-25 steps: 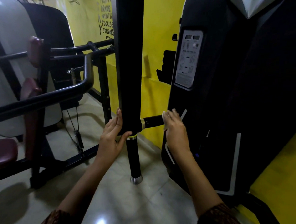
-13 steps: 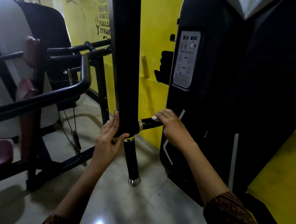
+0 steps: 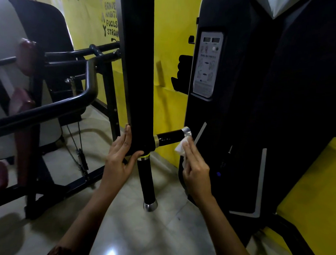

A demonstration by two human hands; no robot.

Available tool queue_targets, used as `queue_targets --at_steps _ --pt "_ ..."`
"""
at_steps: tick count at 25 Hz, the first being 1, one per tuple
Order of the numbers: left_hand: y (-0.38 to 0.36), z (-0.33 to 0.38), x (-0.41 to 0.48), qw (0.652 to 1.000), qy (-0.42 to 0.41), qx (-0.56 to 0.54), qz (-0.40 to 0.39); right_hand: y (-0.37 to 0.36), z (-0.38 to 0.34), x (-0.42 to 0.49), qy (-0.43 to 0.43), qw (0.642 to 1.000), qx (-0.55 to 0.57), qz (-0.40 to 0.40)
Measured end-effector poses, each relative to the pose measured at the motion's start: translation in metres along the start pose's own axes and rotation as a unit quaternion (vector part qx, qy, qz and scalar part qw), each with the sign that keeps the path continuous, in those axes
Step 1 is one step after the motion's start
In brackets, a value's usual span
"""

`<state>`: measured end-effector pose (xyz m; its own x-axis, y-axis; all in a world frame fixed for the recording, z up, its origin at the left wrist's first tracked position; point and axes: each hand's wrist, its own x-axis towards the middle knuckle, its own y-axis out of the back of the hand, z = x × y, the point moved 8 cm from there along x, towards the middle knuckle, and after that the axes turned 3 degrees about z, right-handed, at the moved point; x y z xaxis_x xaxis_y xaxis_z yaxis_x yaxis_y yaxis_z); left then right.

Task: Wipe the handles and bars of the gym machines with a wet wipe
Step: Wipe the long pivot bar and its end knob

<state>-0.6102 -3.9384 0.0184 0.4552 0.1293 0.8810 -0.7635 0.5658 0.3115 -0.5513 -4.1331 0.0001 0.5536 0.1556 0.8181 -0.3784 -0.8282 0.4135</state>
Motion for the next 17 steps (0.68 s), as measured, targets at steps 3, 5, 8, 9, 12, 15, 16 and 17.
queue_targets --at_steps 3,5,8,9,12,15,16,17 --pt "0.0 -0.001 0.001 1.0 0.0 0.001 -0.003 -0.004 -0.012 0.026 -0.045 0.997 0.058 0.017" --pt "0.0 -0.001 0.001 1.0 0.001 0.002 -0.007 -0.024 -0.008 0.037 -0.094 0.995 0.04 -0.016" --pt "0.002 -0.001 0.001 1.0 0.0 0.003 -0.002 -0.043 -0.015 0.03 -0.103 0.994 0.024 -0.021" --pt "0.002 -0.001 0.001 1.0 0.0 0.0 0.0 -0.047 -0.024 0.024 -0.094 0.994 0.043 -0.04" --pt "0.003 -0.001 0.0 1.0 0.005 -0.006 -0.004 -0.031 -0.05 0.009 -0.022 0.997 0.067 -0.04" --pt "0.003 0.001 0.001 1.0 0.006 -0.009 -0.008 -0.006 -0.046 0.029 -0.035 0.99 0.126 0.059" --pt "0.002 0.002 0.001 1.0 0.007 -0.008 -0.01 -0.007 -0.041 0.041 -0.049 0.989 0.122 0.061" --pt "0.001 0.002 0.001 1.0 0.008 -0.007 -0.01 -0.017 -0.037 0.051 -0.055 0.993 0.104 0.028"
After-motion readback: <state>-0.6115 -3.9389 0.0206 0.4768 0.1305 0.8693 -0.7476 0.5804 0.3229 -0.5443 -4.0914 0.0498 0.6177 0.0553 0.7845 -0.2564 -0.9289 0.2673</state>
